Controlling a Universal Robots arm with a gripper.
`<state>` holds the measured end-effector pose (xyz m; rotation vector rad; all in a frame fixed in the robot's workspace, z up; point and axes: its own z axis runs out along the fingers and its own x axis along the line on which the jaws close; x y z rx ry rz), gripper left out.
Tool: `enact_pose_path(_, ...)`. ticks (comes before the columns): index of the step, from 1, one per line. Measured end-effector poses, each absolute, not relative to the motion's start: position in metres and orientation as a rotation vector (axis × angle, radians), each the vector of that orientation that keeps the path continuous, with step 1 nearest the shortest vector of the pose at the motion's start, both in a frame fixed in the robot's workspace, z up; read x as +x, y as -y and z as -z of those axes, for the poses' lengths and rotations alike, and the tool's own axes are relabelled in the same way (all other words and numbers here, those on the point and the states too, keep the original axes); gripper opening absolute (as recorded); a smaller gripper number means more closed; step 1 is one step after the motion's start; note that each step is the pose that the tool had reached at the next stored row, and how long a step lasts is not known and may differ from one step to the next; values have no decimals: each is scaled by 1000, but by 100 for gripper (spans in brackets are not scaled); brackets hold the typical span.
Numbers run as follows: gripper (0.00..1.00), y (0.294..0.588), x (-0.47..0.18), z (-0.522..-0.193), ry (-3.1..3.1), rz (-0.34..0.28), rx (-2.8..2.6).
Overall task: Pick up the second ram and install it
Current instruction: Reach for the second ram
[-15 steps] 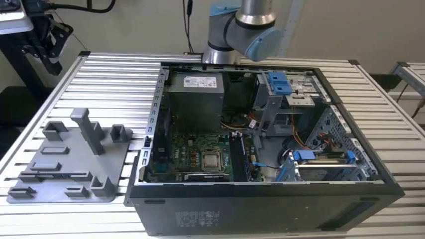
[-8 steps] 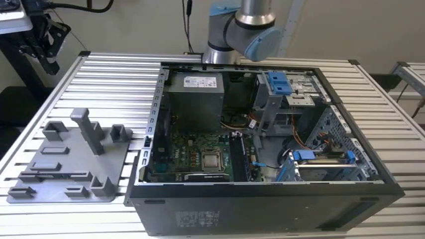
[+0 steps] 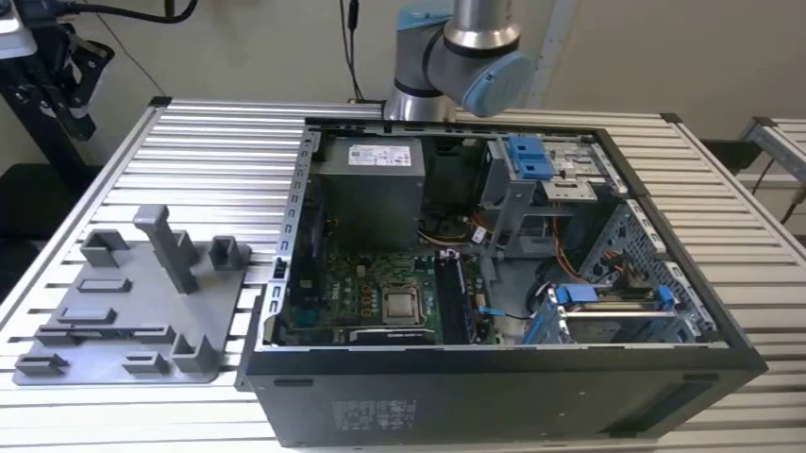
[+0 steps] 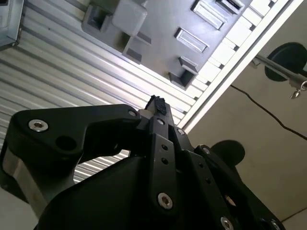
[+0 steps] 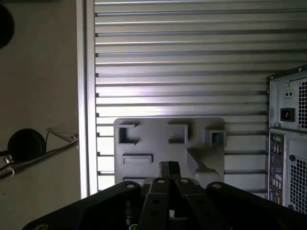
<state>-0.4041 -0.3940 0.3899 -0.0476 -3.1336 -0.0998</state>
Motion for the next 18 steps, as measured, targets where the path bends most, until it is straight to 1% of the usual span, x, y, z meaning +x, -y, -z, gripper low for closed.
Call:
enact_pose_path(7, 11, 398, -406, -389, 3134, 100, -61)
enact_pose_path(18, 11, 427, -407, -387, 3134, 100, -74)
